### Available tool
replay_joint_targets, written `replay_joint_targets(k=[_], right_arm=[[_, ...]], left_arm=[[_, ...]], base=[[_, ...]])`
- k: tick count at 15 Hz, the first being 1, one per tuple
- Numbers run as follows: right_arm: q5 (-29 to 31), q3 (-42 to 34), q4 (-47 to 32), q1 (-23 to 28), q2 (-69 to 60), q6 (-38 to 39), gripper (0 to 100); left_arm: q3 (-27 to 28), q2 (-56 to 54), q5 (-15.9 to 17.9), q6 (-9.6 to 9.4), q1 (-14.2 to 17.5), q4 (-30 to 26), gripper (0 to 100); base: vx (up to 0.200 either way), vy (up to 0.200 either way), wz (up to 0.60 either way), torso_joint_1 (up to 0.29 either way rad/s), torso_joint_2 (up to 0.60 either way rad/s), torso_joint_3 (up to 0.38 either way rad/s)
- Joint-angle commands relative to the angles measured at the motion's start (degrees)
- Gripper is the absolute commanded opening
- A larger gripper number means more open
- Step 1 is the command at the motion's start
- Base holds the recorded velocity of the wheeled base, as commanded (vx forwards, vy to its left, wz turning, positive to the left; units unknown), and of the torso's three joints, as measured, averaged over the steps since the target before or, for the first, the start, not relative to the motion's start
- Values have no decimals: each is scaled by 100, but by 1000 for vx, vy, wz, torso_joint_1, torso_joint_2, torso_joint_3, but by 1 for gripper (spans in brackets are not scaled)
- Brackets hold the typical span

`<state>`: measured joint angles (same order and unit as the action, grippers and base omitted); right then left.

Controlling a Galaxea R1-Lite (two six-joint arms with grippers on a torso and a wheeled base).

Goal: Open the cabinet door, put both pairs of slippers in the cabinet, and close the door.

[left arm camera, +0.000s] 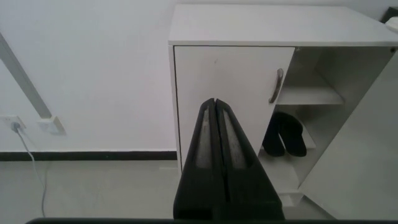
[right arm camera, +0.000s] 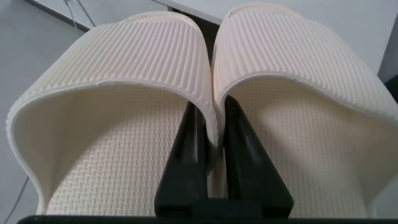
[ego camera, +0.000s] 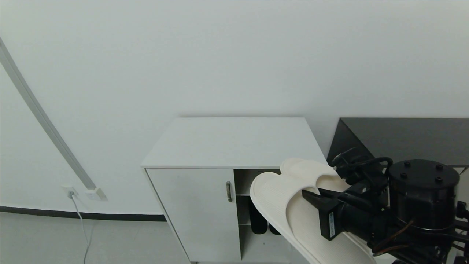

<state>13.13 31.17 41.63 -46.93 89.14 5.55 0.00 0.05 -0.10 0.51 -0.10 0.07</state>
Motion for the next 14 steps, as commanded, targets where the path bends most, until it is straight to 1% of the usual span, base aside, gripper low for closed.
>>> replay_joint_targets(k=[1, 13, 14], right_arm=[[5, 3, 3, 9, 7, -1, 0], [-3, 3, 3, -9, 16, -1, 0], [5, 3, 3, -9, 25, -1, 0]], left_arm=[[0, 4, 1, 2, 10, 1, 0], [0, 4, 1, 19, 10, 1, 0], [0, 4, 1, 19, 10, 1, 0]], base=[[0, 0, 0, 0, 0, 0], [0, 0, 0, 0, 0, 0], [0, 0, 0, -90, 173, 105]])
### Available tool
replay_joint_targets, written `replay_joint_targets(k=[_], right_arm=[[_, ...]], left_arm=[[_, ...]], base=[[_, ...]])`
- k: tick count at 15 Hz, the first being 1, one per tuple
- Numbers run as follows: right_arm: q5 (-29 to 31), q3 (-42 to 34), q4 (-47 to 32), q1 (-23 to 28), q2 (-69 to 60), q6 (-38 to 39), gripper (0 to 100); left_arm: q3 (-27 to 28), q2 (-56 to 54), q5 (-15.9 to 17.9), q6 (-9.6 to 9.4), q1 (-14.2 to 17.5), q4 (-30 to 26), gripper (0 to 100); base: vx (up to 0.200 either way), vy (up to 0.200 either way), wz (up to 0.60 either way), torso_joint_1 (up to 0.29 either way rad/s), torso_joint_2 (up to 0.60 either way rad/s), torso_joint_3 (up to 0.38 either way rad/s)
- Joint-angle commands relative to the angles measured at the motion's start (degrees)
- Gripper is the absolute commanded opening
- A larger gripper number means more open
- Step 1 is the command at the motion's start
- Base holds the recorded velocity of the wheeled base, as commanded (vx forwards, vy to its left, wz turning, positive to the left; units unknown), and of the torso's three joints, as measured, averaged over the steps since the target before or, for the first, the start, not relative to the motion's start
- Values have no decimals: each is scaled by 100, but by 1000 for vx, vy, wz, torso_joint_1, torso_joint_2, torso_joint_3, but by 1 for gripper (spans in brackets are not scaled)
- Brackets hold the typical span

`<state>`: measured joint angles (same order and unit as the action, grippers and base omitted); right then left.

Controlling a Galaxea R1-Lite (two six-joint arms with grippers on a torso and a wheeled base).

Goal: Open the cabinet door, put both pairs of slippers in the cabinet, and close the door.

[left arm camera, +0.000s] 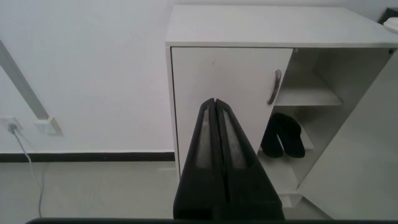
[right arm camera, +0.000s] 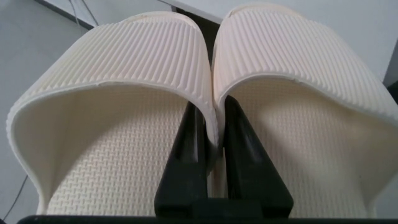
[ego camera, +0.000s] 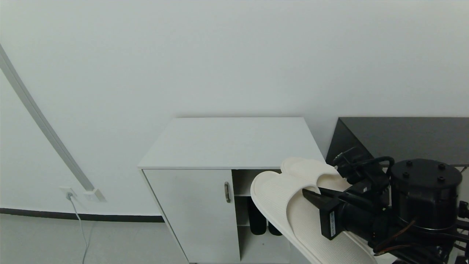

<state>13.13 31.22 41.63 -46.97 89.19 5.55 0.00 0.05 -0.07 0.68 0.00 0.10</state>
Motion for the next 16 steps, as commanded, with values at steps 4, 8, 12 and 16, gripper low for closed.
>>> replay_joint_targets(k=[4, 8, 12, 16], right_arm=[[-3, -2, 3, -14, 64, -36, 0], [-3, -37, 3, -14, 64, -45, 0], [-3, -46, 3, -23, 64, -45, 0], [-135, -81, 3, -23, 55, -54, 0]], left_arm=[[0, 4, -1, 2, 0, -1, 0], [0, 4, -1, 2, 0, -1, 0], [0, 4, 7, 2, 0, -1, 0], [0, 4, 7, 2, 0, -1, 0]], base=[[0, 0, 0, -151, 359, 199], [0, 0, 0, -205, 487, 270], [0, 0, 0, -226, 554, 327], [0, 0, 0, -205, 525, 318]])
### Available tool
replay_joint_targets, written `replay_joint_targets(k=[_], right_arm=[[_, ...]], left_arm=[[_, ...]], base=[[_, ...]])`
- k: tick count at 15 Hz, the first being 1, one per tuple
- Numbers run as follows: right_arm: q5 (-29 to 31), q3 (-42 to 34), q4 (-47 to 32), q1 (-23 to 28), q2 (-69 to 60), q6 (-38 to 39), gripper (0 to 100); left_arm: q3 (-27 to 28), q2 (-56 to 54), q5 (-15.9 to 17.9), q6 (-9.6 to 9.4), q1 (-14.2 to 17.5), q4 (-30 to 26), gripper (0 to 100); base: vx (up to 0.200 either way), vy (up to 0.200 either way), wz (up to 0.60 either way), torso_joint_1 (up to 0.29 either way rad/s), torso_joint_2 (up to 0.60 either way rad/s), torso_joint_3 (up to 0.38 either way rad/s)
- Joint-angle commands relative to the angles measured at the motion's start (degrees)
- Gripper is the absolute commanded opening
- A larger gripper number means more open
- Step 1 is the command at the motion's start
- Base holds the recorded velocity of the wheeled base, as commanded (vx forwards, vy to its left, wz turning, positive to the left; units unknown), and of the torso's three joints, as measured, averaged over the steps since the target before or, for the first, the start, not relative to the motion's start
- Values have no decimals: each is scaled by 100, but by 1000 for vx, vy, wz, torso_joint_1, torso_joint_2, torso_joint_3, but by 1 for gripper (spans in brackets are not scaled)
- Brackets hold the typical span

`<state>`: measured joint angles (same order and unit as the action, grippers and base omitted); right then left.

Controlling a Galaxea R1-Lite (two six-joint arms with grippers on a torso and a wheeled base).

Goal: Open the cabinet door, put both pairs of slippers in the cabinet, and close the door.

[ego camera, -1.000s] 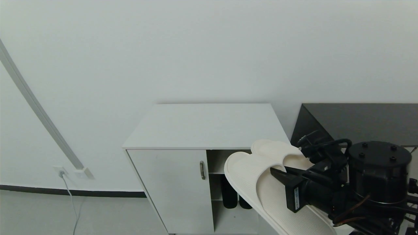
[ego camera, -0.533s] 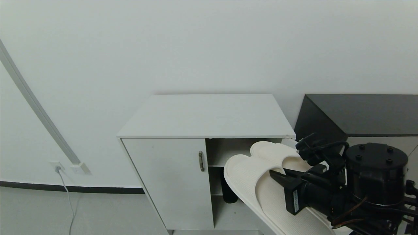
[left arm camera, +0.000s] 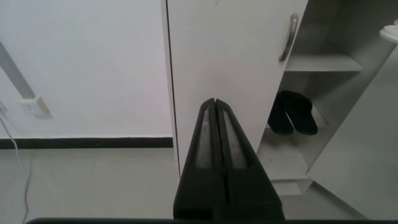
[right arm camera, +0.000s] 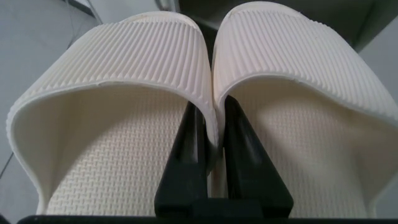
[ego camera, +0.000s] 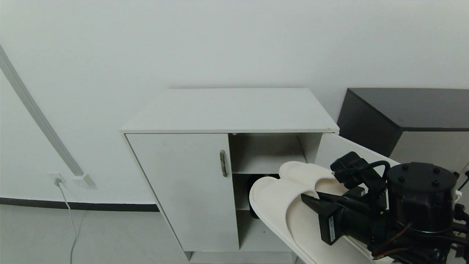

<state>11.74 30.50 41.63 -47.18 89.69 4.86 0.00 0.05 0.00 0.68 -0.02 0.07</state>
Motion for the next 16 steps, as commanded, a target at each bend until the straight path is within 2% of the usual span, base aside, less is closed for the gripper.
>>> replay_joint_targets(k=[1, 10, 16], right_arm=[[-5, -18, 12, -2, 14, -38, 0], [-14, -53, 12, -11, -13, -47, 0], [-14, -79, 21, -20, -21, -47, 0]], left_arm=[[0, 4, 0, 2, 2, 1, 0], [0, 4, 0, 2, 2, 1, 0], [0, 4, 0, 2, 2, 1, 0]], base=[[0, 0, 0, -193, 505, 305], [0, 0, 0, -156, 486, 325], [0, 0, 0, -88, 453, 373]])
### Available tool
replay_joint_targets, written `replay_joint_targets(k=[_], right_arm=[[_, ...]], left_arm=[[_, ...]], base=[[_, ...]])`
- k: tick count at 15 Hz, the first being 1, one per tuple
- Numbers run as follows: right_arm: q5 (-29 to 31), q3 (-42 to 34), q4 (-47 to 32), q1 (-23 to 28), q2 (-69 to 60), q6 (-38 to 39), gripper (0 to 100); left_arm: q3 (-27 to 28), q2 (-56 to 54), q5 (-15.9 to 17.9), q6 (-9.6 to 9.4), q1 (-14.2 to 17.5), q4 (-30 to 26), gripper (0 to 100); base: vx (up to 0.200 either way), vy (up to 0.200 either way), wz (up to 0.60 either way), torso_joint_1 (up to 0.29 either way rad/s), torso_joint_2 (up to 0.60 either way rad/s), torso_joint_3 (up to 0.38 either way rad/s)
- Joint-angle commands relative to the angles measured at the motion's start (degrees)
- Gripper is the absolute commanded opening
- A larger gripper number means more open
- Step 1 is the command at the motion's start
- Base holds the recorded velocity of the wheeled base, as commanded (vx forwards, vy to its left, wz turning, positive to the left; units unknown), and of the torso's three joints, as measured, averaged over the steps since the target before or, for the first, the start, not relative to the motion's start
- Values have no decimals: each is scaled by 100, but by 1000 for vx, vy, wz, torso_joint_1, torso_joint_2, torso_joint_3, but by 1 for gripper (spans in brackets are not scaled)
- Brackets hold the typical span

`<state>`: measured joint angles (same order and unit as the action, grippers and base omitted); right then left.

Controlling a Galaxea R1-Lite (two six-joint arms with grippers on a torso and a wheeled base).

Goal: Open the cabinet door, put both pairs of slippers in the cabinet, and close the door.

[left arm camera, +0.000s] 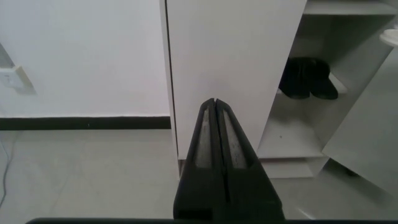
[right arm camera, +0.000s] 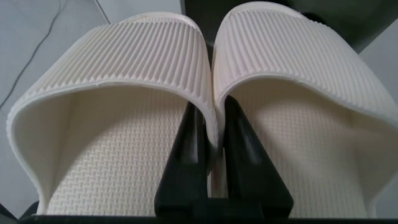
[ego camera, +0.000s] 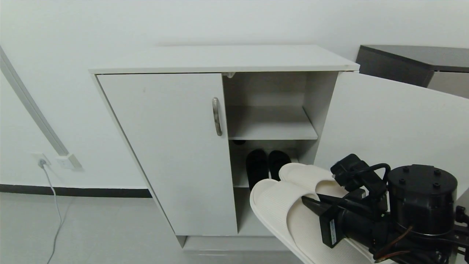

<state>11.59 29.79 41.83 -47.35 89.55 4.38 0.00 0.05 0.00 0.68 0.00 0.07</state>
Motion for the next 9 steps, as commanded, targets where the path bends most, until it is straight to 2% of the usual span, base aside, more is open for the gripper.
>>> replay_joint_targets(k=[1, 4, 6, 9], right_arm=[[1, -26, 54, -11, 1, 2, 0], [10, -149, 335, -55, 45, 2, 0], [10, -167, 344, -55, 71, 2, 0], [10, -167, 388, -55, 89, 2, 0]], left_arm=[[0, 4, 0, 2, 0, 1, 0], [0, 4, 0, 2, 0, 1, 0], [0, 4, 0, 11, 0, 1, 0], [0, 4, 0, 11, 0, 1, 0]], base=[[0, 0, 0, -36, 447, 388], [0, 0, 0, -9, 383, 372], [0, 0, 0, 0, 127, 132], [0, 0, 0, 1, 20, 12]])
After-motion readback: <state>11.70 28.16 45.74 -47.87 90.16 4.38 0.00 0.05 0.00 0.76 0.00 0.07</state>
